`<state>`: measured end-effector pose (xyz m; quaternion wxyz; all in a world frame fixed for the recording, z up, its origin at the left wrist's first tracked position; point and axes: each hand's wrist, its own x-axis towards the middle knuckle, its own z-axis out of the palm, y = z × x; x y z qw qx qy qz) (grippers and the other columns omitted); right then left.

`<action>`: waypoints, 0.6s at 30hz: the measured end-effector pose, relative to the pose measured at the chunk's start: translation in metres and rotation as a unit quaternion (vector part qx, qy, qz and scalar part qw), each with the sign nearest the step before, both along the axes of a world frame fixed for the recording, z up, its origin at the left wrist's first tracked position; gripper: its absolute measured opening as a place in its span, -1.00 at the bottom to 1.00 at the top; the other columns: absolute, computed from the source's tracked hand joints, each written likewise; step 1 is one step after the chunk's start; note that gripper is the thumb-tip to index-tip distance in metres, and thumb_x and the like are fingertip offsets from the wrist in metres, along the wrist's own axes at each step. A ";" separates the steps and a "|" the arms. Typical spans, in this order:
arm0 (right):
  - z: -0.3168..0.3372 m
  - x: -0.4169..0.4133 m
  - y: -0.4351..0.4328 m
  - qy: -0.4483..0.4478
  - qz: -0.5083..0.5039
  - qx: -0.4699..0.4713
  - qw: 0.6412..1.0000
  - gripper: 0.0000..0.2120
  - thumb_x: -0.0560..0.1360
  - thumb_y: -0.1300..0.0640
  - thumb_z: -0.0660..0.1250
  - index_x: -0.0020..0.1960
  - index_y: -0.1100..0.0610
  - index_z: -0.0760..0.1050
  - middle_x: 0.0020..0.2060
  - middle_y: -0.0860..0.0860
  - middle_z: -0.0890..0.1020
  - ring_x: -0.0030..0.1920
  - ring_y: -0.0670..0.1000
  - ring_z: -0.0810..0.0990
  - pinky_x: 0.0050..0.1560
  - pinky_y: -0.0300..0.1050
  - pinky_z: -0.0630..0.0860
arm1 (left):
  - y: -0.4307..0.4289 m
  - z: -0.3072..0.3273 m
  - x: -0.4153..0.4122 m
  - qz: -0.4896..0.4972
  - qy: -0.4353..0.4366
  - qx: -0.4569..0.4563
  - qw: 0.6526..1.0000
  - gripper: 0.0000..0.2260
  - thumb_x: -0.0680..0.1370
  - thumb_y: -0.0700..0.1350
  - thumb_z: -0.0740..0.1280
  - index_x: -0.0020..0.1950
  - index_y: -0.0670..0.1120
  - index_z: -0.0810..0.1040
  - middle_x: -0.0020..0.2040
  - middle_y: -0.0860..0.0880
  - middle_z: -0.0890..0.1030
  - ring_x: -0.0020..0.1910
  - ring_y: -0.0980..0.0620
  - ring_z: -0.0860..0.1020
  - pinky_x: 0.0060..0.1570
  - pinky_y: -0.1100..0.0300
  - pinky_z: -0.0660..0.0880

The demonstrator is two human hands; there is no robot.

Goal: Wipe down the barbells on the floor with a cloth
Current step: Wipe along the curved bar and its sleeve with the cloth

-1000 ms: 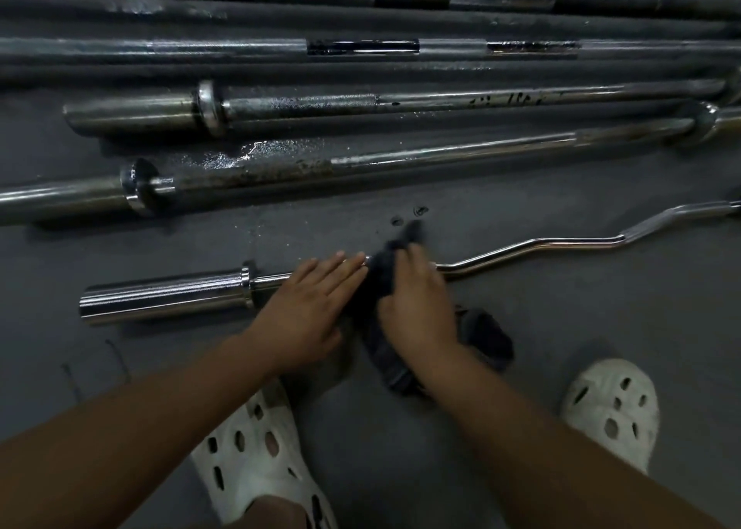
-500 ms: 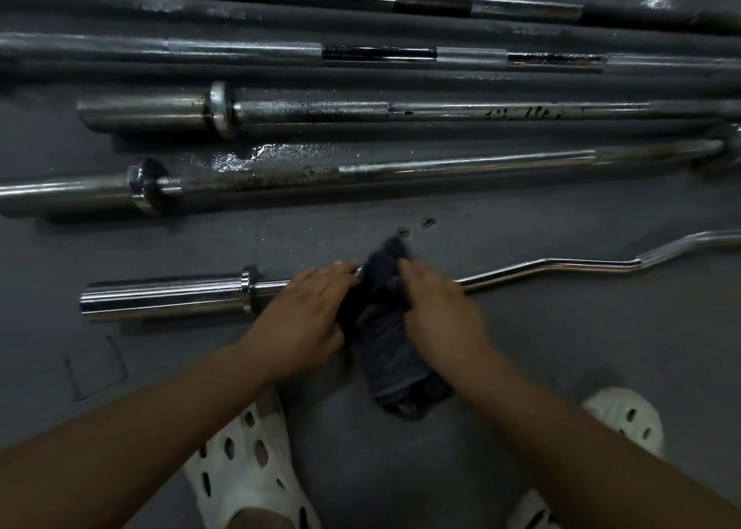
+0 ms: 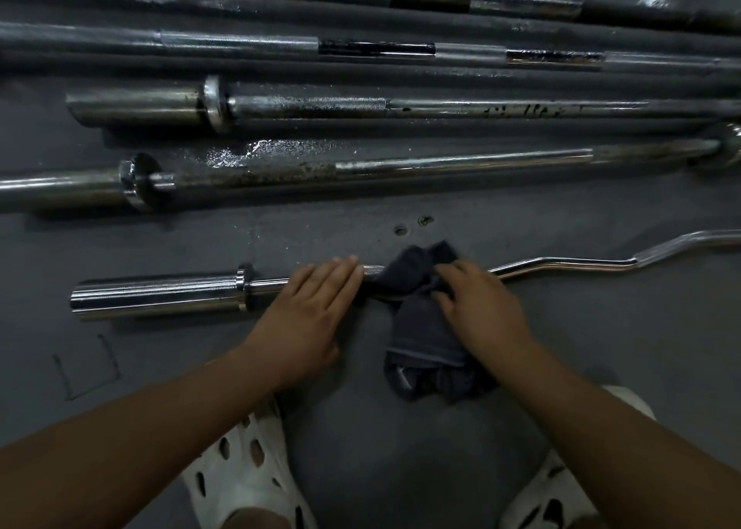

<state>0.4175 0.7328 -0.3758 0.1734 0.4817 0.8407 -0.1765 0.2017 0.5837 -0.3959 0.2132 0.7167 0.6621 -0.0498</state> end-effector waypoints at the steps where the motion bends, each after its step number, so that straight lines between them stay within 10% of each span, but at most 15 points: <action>1: -0.001 0.007 0.000 0.003 -0.024 0.018 1.000 -0.68 0.53 0.04 0.30 0.28 0.00 0.50 0.20 0.00 0.53 0.12 0.19 0.55 0.00 0.04 0.55 | -0.002 -0.001 0.000 -0.005 0.008 -0.003 1.000 -0.06 0.30 0.09 0.31 0.61 -0.17 0.06 0.61 -0.16 0.09 0.57 -0.13 0.12 0.50 -0.06 0.05; 18: 0.004 -0.069 -0.033 -0.019 -0.031 0.034 0.999 -0.83 0.61 0.18 0.14 0.12 0.06 0.47 0.12 0.05 0.55 0.08 0.13 0.58 -0.09 -0.01 0.49 | 0.003 0.001 -0.002 0.009 -0.028 -0.023 0.999 0.00 0.29 0.21 0.31 0.62 -0.13 0.01 0.62 -0.11 -0.02 0.59 -0.05 0.03 0.54 -0.01 -0.03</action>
